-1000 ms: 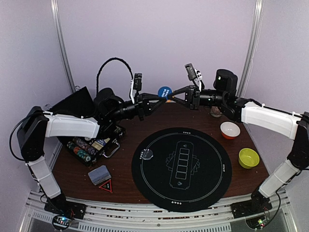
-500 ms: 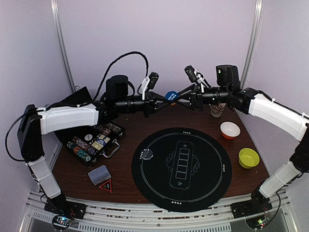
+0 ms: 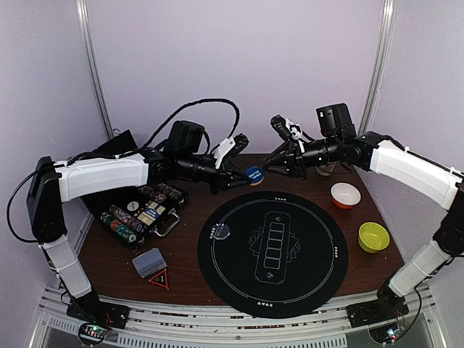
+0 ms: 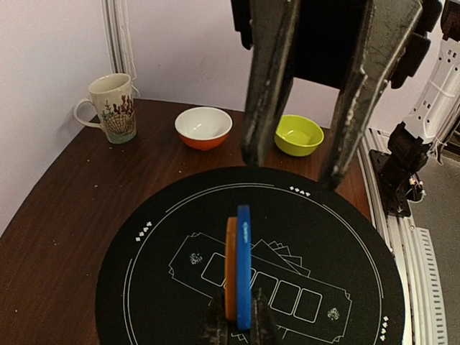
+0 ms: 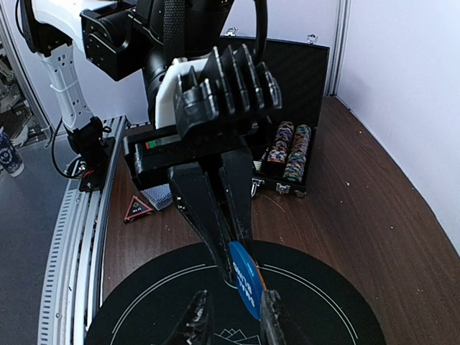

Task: Distribute texas hold em gaming equipment
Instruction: Pick up the big blind button.

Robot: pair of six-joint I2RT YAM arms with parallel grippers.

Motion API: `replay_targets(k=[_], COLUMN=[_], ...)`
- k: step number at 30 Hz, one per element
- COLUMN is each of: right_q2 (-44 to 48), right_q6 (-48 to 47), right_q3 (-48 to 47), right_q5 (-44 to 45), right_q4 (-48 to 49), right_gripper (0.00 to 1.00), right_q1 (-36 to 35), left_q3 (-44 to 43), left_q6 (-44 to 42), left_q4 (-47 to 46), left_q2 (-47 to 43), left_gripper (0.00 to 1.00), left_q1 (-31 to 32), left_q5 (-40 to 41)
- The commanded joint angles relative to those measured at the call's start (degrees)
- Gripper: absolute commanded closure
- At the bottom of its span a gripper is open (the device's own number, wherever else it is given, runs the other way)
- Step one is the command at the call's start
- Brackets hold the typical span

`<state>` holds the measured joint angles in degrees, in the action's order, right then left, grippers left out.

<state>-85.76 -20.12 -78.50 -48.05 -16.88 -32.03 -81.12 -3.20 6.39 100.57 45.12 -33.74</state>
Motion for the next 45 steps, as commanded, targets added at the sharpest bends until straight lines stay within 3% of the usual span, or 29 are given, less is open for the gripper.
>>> replay_targets(k=[1,8,16,25,29,42,45], right_q2=[-1.45,-4.39,-6.50,-7.23,-8.27,-8.10,-8.67], right_q6=[4.15,4.98,2.30,2.29,2.04,1.52,2.91], right_q3=[2.28,3.16,5.04,5.42,7.43,10.12,9.98], right_q5=[-3.32,-4.20,-1.42,-0.39,-0.15,3.16,1.31], right_q4=[5.98,7.29,3.61,1.24,0.59,1.64,2.85], right_gripper=[0.74,0.78,0.75,1.00,0.98,0.73,0.75], right_q1=[-0.56,-1.54,-1.54,-1.54,-1.54,-1.54,-1.59], left_q3=[-2.13,-2.01,-1.85,-3.31,-4.42,-4.04,-3.88], left_q6=[-1.54,-1.80,-1.62,-0.99,-0.71,-3.35,-3.01], left_q4=[1.41,1.54,1.73,3.63,5.17,6.43,6.69], left_q2=[2.10,3.53,5.45,6.87,8.00,8.22,8.82], left_gripper=[1.00,1.00,1.00,1.00,1.00,1.00,1.00], left_q1=[-0.04,-0.03,0.03,-0.02,0.02,-0.04,-0.04], left_q5=[-2.32,-3.18,-4.77,-5.81,-6.53,-6.87,-7.75])
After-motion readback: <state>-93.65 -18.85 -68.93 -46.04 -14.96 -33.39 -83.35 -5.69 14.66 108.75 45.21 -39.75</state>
